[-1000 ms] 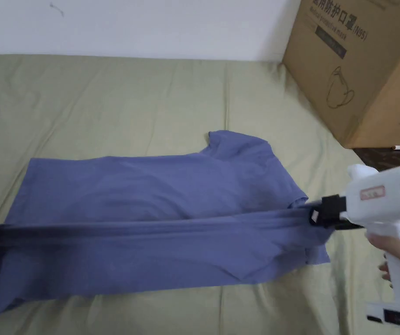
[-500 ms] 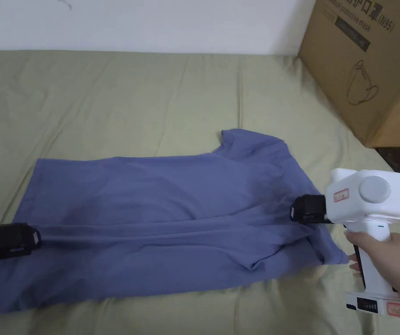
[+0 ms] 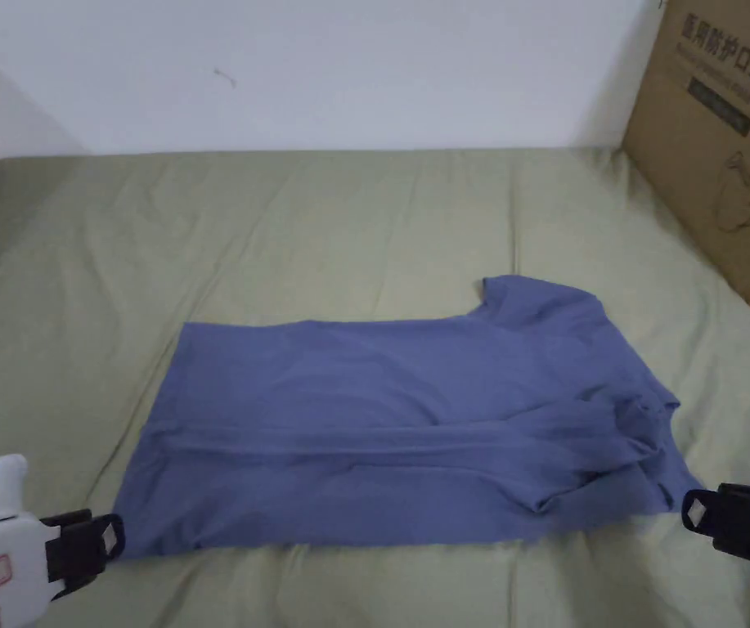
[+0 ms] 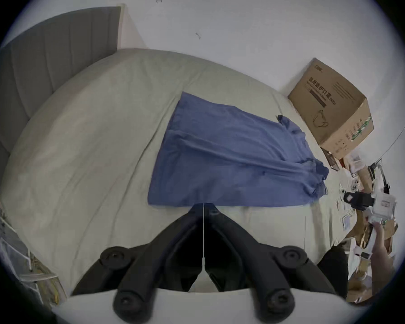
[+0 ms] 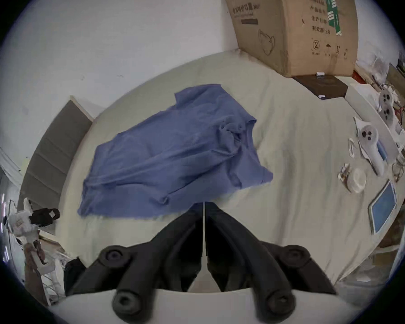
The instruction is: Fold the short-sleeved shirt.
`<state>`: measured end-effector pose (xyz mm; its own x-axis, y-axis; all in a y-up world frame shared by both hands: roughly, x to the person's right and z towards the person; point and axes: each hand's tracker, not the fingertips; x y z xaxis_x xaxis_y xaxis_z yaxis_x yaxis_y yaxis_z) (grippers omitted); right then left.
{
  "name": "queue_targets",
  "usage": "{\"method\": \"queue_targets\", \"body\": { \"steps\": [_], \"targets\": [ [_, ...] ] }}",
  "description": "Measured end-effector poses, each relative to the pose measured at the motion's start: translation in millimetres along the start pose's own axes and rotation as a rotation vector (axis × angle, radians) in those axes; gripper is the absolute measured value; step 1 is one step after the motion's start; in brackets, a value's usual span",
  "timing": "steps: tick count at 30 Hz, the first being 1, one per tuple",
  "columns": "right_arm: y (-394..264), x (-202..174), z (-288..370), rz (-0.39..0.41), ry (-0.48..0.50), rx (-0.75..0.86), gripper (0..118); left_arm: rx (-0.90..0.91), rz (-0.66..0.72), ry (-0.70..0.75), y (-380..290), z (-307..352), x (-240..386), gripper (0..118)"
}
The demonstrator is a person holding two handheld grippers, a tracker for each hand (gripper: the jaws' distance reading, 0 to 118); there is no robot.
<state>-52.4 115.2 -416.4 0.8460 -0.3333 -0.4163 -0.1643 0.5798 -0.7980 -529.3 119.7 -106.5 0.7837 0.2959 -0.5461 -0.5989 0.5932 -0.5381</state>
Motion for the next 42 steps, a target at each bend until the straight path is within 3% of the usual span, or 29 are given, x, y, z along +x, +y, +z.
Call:
{"method": "queue_targets", "body": {
  "steps": [5, 6, 7, 8, 9, 15, 16, 17, 18, 19, 20, 21, 22, 23, 26, 27, 28, 29, 30, 31, 34, 36, 38, 41, 42],
  "targets": [
    [-2.9, -7.7, 8.6, -0.025, 0.042, -0.001, 1, -0.075, -0.052, 0.145, 21.5, -24.9, -7.8, 3],
    [-3.2, -8.4, 7.3, -0.026, 0.043, -0.004, 1, -0.090, -0.047, 0.135, 24.9, -37.2, -12.8, 19],
    [-2.3, -8.7, 7.7, -0.026, 0.041, -0.010, 1, -0.083, -0.036, 0.134, 27.5, -49.8, -18.2, 59],
    [-1.8, -8.6, 8.6, -0.026, 0.039, -0.012, 1, -0.081, -0.024, 0.135, 29.7, -60.7, -24.4, 91],
    [-1.1, -8.1, 10.3, -0.028, 0.038, -0.012, 1, -0.087, -0.008, 0.159, 34.3, -78.6, -35.0, 106],
    [-0.7, 1.4, 8.7, -0.059, 0.029, -0.040, 1, -0.194, -0.021, 0.262, 34.3, -141.7, -49.4, 101],
    [0.3, 3.1, 8.0, -0.063, 0.023, -0.044, 1, -0.232, -0.023, 0.275, 31.6, -148.9, -50.4, 90],
    [1.6, 5.1, 7.2, -0.069, 0.017, -0.046, 1, -0.289, -0.014, 0.238, 27.5, -153.5, -47.3, 88],
    [1.6, 8.4, 6.1, -0.077, 0.014, -0.048, 1, -0.302, -0.025, 0.242, 22.4, -154.3, -41.3, 76],
    [3.4, 11.0, 4.5, -0.086, 0.010, -0.049, 1, -0.226, -0.100, 0.279, 23.1, -145.1, -32.9, 54],
    [5.3, 13.5, 2.7, -0.093, 0.007, -0.050, 1, -0.221, -0.115, 0.237, 23.8, -139.7, -29.1, 45],
    [7.2, 16.9, 0.4, -0.096, 0.004, -0.050, 1, -0.215, -0.116, 0.215, 25.4, -137.1, -31.3, 45],
    [9.2, 20.4, -1.8, -0.100, 0.000, -0.047, 1, -0.198, -0.112, 0.176, 26.1, -131.0, -29.1, 12],
    [12.8, 23.4, -3.8, -0.103, -0.007, -0.038, 1, -0.180, -0.085, 0.133, 27.3, -124.6, -29.7, 3],
    [28.5, 37.6, -16.9, -0.110, -0.040, -0.019, 3, -0.118, -0.075, 0.165, 34.9, -101.3, -27.8, 2],
    [34.9, 42.2, -23.6, -0.105, -0.061, -0.017, 17, -0.101, -0.081, 0.168, 38.0, -95.6, -29.2, 3],
    [41.4, 47.8, -33.6, -0.103, -0.077, -0.019, 62, -0.090, -0.074, 0.157, 40.3, -89.6, -28.7, 3],
    [45.7, 52.2, -42.8, -0.105, -0.083, -0.031, 94, -0.079, -0.065, 0.149, 41.5, -85.1, -27.1, 2],
    [51.5, 64.0, -57.5, -0.119, -0.090, -0.048, 107, -0.083, -0.056, 0.135, 44.4, -83.3, -26.6, 3],
    [56.5, 70.2, -69.2, -0.154, -0.086, -0.068, 107, -0.083, -0.059, 0.137, 46.6, -82.3, -24.7, 2],
    [68.8, 82.7, -109.5, -0.230, -0.097, -0.177, 107, -0.072, -0.075, 0.141, 52.0, -77.9, -16.2, 2],
    [70.0, 86.3, -131.6, -0.208, -0.132, -0.193, 102, -0.067, -0.068, 0.138, 55.6, -77.2, -13.9, 2],
    [66.8, 86.2, -147.1, -0.179, -0.152, -0.274, 63, -0.071, -0.057, 0.138, 57.8, -77.9, -12.0, 2],
    [65.0, 82.9, -138.1, -0.098, -0.212, -0.231, 16, -0.081, -0.050, 0.142, 59.0, -78.3, -12.1, 2],
    [65.3, 81.7, -130.0, -0.099, -0.153, -0.217, 12, -0.081, -0.048, 0.142, 59.4, -77.0, -11.8, 2]
  ]
}}
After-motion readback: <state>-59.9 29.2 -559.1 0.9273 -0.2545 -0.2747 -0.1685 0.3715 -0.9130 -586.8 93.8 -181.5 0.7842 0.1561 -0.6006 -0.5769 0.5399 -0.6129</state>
